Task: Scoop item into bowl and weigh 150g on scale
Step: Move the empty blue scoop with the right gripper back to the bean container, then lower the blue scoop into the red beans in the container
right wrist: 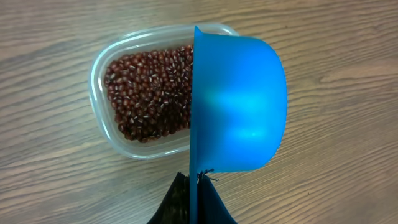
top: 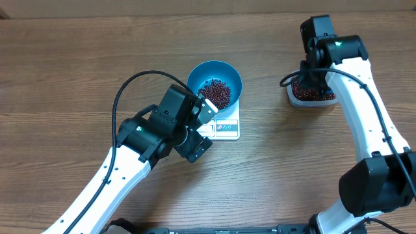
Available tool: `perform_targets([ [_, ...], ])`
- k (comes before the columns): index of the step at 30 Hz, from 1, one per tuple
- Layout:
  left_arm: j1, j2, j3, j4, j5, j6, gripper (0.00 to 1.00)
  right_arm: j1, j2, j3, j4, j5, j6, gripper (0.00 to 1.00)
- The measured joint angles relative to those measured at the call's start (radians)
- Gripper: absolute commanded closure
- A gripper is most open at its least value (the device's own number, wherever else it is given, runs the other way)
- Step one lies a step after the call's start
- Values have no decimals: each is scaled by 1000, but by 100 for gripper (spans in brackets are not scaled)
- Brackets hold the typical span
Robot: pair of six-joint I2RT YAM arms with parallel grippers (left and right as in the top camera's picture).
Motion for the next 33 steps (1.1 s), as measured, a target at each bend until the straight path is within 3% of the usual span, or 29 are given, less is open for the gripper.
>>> perform_targets([
  [33,0,0,0,0,0,0,1,7,178,-33,27,154,17,96],
])
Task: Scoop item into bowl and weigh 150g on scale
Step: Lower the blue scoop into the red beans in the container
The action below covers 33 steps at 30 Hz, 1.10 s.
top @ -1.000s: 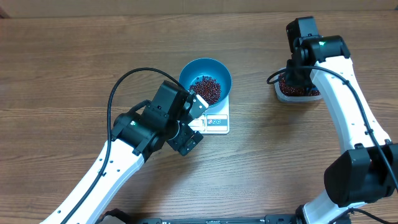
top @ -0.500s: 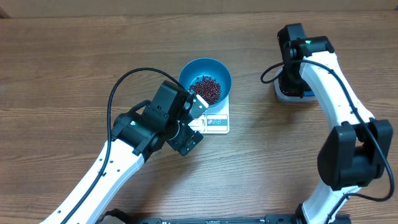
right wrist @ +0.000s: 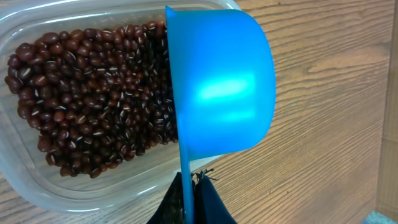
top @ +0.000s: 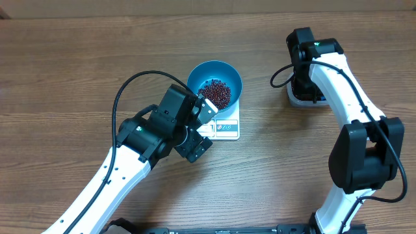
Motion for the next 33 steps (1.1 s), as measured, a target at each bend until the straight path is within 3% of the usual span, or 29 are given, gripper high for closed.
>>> perform_targets([
  [14,0,0,0,0,0,0,0,112,34,0,17,-14,-22,96],
  [33,0,0,0,0,0,0,0,62,34,0,31,-145,-18,96],
])
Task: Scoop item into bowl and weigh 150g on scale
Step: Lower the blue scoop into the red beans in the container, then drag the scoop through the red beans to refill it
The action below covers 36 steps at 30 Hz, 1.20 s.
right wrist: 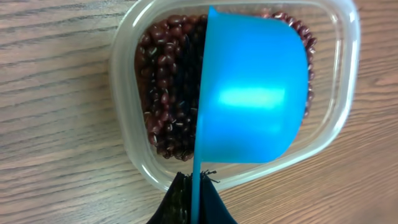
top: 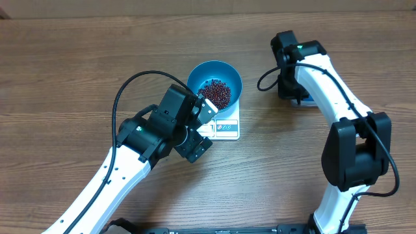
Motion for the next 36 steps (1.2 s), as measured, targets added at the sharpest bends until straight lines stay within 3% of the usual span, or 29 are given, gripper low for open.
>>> perform_targets([
  [21,0,0,0,0,0,0,0,-81,0,0,20,-255,0,96],
  [36,0,0,0,0,0,0,0,-92,0,0,25,-312,5,96],
])
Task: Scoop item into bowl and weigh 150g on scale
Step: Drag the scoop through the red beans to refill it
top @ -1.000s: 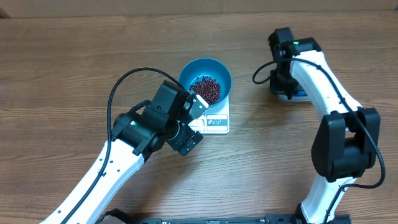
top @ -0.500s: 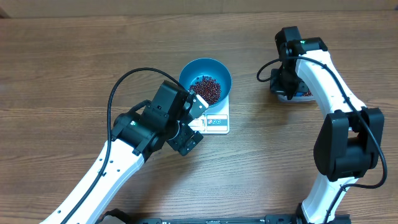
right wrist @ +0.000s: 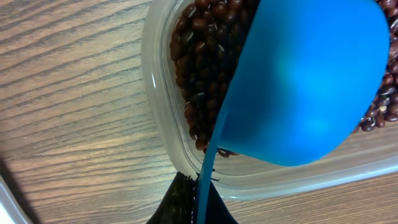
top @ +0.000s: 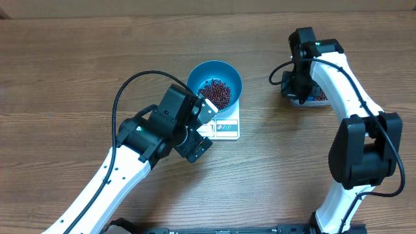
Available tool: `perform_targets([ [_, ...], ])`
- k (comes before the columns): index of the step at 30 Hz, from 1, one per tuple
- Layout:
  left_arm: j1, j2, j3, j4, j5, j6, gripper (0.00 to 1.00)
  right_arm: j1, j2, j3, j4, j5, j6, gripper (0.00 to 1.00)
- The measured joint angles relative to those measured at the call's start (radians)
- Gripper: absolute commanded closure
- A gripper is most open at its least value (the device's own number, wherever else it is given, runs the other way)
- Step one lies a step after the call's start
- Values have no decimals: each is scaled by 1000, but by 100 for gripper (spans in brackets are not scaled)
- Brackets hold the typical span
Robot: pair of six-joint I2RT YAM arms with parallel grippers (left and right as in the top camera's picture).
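A blue scoop is held by its handle in my right gripper, jaws shut on it. Its cup is tilted down into the clear tub of red beans. In the overhead view the right gripper hangs over the tub at the right rear. A blue bowl with some beans stands on the white scale at centre. My left gripper rests against the bowl's near-left side; its jaws do not show clearly.
The left arm stretches from the lower left to the scale, with a black cable looping over it. Bare wooden table surrounds everything. The right arm reaches from the lower right up to the tub.
The right gripper has shifted slightly right and lowered; the scoop now tips deeper into the beans, seen closer. The left arm, bowl and scale are unchanged.
The scoop hung edge-on beside the tub first. Then it stood low over the beans at the tub's right end, then higher and centred over the tub. Now its cup is tilted into the beans. The left gripper stayed at the bowl throughout.
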Motion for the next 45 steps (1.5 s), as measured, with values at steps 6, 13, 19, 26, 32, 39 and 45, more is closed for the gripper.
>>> perform_targets([
  [6,0,0,0,0,0,0,0,-42,-14,0,0,-48,-1,96],
  [13,0,0,0,0,0,0,0,-127,-41,0,8,-152,-31,96],
  [19,0,0,0,0,0,0,0,-161,-41,0,15,-237,-55,96],
  [26,0,0,0,0,0,0,1,-188,-41,0,15,-293,-63,96],
  [32,0,0,0,0,0,0,1,-189,-41,0,17,-297,-65,96],
  [39,0,0,0,0,0,0,0,-197,-41,0,29,-323,-65,96],
  [45,0,0,0,0,0,0,0,-247,-41,0,37,-414,-65,96],
])
